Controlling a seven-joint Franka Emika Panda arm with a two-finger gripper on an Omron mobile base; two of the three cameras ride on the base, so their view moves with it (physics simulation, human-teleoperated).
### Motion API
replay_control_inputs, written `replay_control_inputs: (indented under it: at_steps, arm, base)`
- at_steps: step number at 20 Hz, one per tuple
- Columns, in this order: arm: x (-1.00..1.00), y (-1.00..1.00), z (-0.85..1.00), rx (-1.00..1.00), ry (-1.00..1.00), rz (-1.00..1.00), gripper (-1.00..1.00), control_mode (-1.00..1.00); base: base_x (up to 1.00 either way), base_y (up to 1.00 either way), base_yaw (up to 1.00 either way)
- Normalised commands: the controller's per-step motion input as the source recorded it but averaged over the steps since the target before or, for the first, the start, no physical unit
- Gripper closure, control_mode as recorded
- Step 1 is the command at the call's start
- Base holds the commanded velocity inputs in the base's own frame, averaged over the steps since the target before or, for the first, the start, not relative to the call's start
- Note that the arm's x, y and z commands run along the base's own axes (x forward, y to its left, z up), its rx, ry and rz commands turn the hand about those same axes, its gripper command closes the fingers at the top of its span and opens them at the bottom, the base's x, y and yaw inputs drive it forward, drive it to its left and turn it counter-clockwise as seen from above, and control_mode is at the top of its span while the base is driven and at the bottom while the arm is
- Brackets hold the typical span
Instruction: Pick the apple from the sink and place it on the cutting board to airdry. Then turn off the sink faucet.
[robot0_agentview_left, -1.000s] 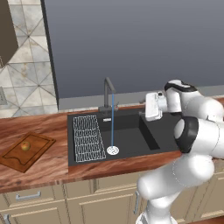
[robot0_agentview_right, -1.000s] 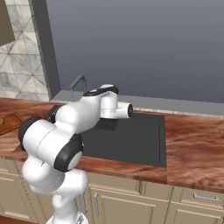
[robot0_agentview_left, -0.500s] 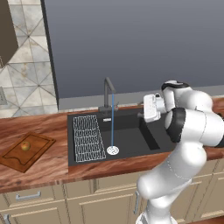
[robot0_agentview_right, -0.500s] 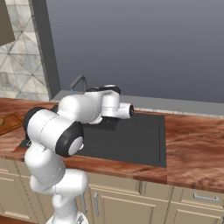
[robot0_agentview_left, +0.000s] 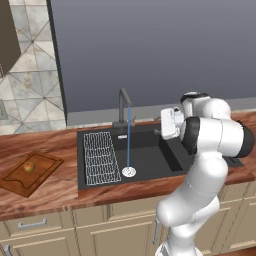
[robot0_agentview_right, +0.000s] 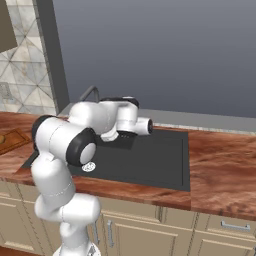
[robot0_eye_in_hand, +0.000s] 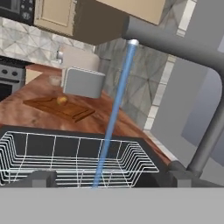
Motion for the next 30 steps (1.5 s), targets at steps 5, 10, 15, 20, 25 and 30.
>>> replay_control_inputs:
  at_steps: [5,10,15,20,25,30]
  arm:
    - [0.24,0.00,-0.01,0.00,0.00,0.04,-1.00,-1.00]
    - [0.27,0.00,-0.04,0.00,0.00,0.05,-1.00,-1.00]
    - [0.28,0.04,-0.05,0.00,0.00,0.06,-1.00,-1.00]
    - [0.24,0.06,-0.13,0.00,0.00,0.06,-1.00,-1.00]
    - [0.15,0.04,-0.19,0.01,0.00,0.07,-1.00,-1.00]
    - [0.15,0.01,-0.05,0.07,-0.02,0.06,-1.00,-1.00]
  base:
    - [0.00,0.00,0.00]
    - [0.00,0.00,0.00]
    - [0.00,0.00,0.00]
    - [0.00,0.00,0.00]
    - [0.00,0.00,0.00]
    - [0.00,0.00,0.00]
